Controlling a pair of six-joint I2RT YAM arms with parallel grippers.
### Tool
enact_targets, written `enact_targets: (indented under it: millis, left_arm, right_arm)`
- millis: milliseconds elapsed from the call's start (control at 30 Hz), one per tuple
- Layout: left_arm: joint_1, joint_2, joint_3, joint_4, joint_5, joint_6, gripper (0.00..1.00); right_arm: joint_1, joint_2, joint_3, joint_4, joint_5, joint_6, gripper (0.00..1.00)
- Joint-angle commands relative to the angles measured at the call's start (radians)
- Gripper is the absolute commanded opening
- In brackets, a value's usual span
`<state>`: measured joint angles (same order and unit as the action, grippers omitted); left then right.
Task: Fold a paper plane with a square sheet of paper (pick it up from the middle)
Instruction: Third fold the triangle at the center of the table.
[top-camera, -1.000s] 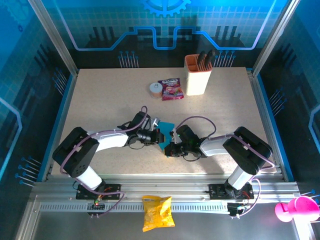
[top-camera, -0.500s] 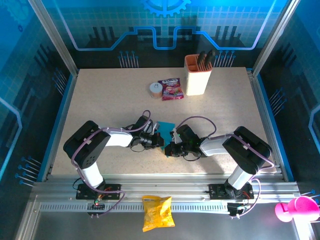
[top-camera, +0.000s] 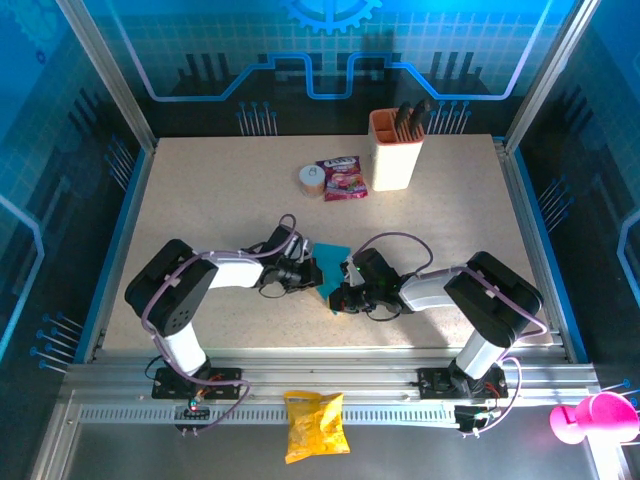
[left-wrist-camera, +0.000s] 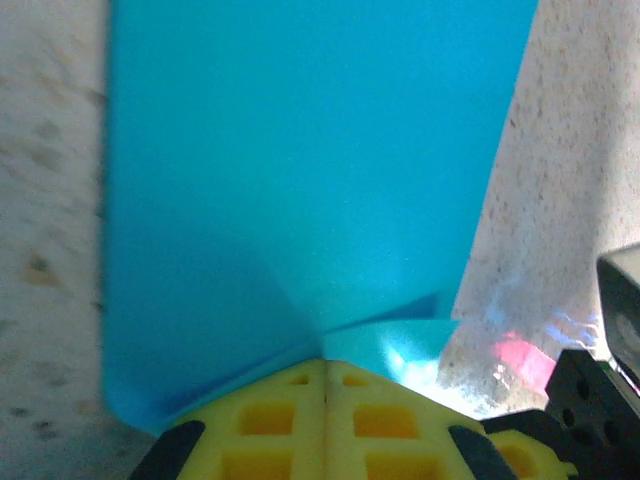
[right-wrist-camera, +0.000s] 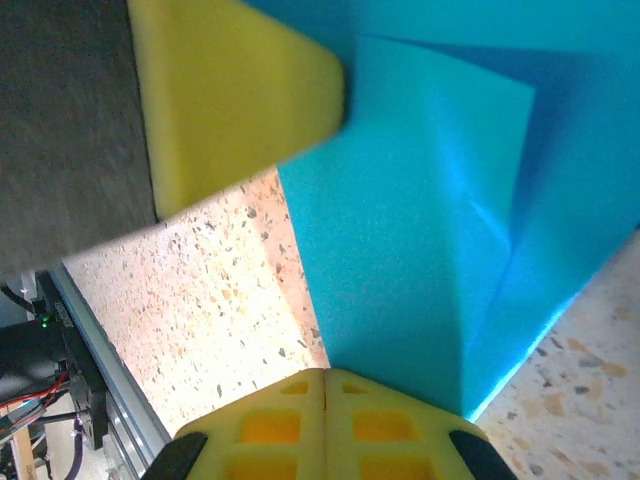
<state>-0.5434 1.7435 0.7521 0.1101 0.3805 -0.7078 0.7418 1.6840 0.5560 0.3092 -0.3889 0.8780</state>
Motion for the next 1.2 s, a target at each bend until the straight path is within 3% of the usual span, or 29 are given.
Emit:
enact_targets:
  millis: [0, 333, 700, 967, 1167]
  left_arm:
    - [0.039, -0.01, 0.029, -0.069, -0.083, 0.045, 0.0]
    - [0.135, 0.063, 0.031, -0.067, -0.109, 0.065, 0.0]
    - [0.171, -0.054, 0.045, -0.182, -0.173, 0.089, 0.0]
    - [0.059, -0.174, 0.057, -0.19, -0.144, 0.078, 0.0]
    - [-0.048, -0.118, 0.083, -0.134, -0.096, 0.051, 0.0]
  right_arm:
    - [0.005, 0.135, -0.076, -0.224, 0.137, -0.001, 0.0]
    - [0.006, 0.135, -0.085, -0.208, 0.132, 0.004, 0.0]
    - [0.006, 0.144, -0.092, -0.174, 0.118, 0.009, 0.0]
    - [0.008, 0.163, -0.09, -0.142, 0.099, 0.011, 0.0]
    - [0.012, 0.174, -0.085, -0.125, 0.087, 0.014, 0.0]
